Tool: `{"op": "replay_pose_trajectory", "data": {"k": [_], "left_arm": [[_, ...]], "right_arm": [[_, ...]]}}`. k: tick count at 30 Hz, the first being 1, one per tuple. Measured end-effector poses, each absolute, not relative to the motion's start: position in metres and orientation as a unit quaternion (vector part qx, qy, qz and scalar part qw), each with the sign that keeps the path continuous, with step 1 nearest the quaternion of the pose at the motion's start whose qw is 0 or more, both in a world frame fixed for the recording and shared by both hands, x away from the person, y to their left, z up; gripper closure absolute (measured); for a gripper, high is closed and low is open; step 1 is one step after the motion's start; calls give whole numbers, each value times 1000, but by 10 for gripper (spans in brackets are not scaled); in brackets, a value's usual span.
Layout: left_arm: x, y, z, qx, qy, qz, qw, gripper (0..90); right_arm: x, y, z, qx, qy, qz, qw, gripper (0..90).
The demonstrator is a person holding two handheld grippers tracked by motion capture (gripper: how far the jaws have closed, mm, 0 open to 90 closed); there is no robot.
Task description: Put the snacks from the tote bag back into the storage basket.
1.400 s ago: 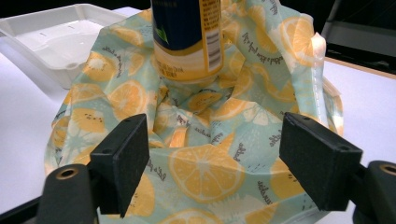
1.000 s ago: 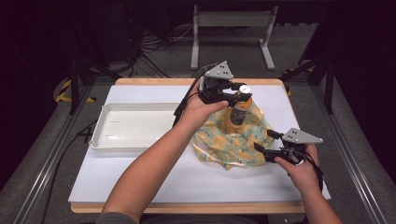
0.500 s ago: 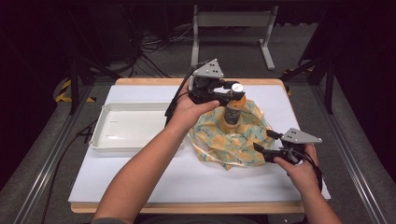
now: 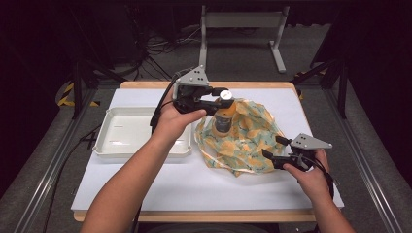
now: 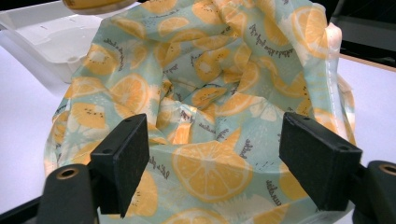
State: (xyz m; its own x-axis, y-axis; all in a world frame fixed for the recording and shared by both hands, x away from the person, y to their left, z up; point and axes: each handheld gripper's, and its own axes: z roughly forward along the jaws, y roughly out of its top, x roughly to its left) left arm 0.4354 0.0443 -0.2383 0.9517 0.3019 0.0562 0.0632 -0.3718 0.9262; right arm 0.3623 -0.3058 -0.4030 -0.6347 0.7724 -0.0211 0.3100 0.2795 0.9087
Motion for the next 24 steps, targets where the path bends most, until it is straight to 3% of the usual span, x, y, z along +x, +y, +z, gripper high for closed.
{"op": "replay_pose_trajectory", "data": {"k": [24], "left_arm": [[428, 117, -244, 815, 160, 125, 542, 582]], "right_arm": [[364, -306, -406, 359, 765, 481, 234, 248]]}}
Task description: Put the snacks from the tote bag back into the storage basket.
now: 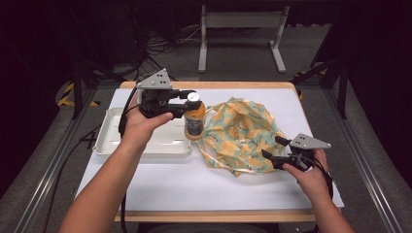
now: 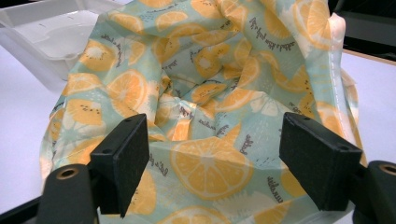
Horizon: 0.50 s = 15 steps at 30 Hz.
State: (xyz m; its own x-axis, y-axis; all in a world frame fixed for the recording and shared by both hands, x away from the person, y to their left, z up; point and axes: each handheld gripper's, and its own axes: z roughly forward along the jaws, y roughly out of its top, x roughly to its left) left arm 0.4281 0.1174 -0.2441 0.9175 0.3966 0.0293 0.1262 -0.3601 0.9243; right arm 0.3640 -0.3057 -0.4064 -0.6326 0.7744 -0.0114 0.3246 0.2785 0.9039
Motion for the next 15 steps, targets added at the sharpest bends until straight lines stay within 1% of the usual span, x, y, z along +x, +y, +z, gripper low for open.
{"op": "replay_pose_trajectory", "data": {"k": [15], "left_arm": [[432, 152, -258, 801, 203, 135, 546, 582]], "right_arm": [[365, -307, -409, 363, 762, 484, 229, 247]]}}
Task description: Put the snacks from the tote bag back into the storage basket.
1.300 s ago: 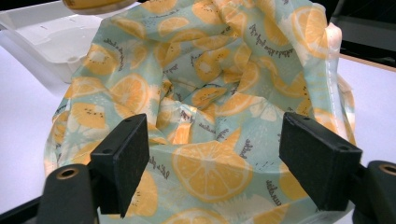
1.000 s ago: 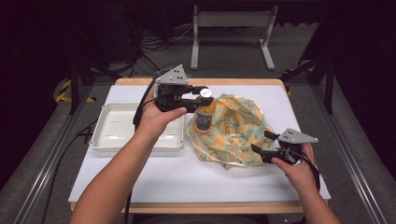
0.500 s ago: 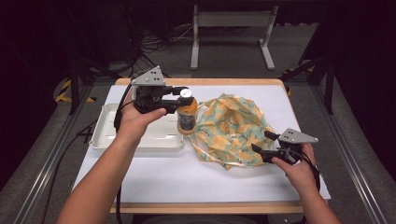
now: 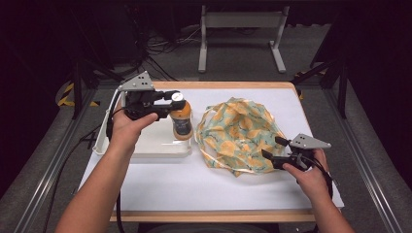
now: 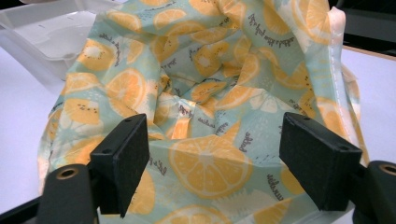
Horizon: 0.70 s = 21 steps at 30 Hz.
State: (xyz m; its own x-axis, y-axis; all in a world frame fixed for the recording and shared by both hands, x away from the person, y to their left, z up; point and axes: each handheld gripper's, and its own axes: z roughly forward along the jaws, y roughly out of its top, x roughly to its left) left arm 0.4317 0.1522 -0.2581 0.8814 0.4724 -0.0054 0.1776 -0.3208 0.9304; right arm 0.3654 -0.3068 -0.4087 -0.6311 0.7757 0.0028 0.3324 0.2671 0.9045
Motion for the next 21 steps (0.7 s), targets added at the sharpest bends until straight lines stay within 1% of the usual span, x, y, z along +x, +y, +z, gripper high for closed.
{"op": "replay_pose_trajectory", "data": {"k": [15, 21], "left_arm": [[436, 171, -272, 798, 231, 148, 536, 582], [439, 174, -282, 800, 235, 141, 534, 582]], "right_arm": [[366, -306, -410, 365, 762, 485, 224, 247], [366, -306, -410, 366, 762, 485, 224, 247]]}}
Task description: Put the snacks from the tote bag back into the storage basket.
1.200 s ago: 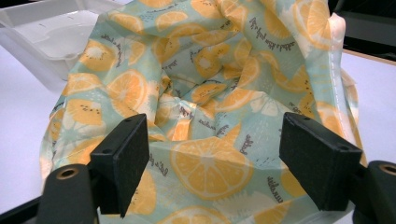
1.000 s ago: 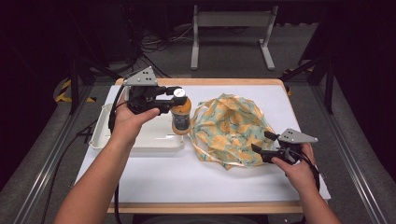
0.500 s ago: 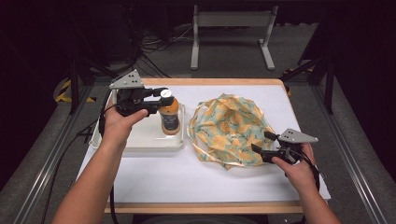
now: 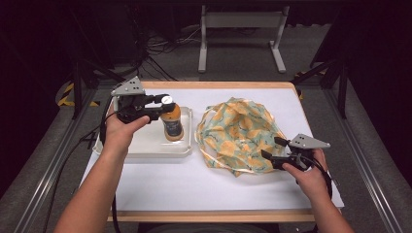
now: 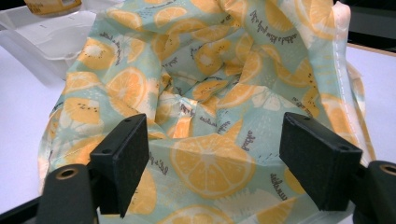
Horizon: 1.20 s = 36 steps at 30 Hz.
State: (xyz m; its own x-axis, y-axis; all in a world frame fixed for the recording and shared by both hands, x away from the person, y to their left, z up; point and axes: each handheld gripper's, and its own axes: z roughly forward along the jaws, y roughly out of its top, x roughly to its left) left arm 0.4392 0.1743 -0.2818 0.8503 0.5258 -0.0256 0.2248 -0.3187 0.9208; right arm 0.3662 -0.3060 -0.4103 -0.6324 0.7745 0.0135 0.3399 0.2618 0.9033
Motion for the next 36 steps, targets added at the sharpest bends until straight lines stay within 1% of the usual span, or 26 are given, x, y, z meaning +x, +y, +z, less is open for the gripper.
{"op": "replay_pose_trajectory", "data": {"k": [15, 23, 36], "left_arm": [[447, 184, -310, 799, 235, 117, 541, 582], [450, 183, -322, 801, 219, 103, 547, 582], [452, 181, -333, 817, 204, 101, 530, 582]], "right_arm": [[366, -304, -411, 364, 766, 482, 223, 247], [366, -304, -412, 362, 767, 481, 223, 247], [367, -302, -413, 361, 770, 478, 221, 246]]}}
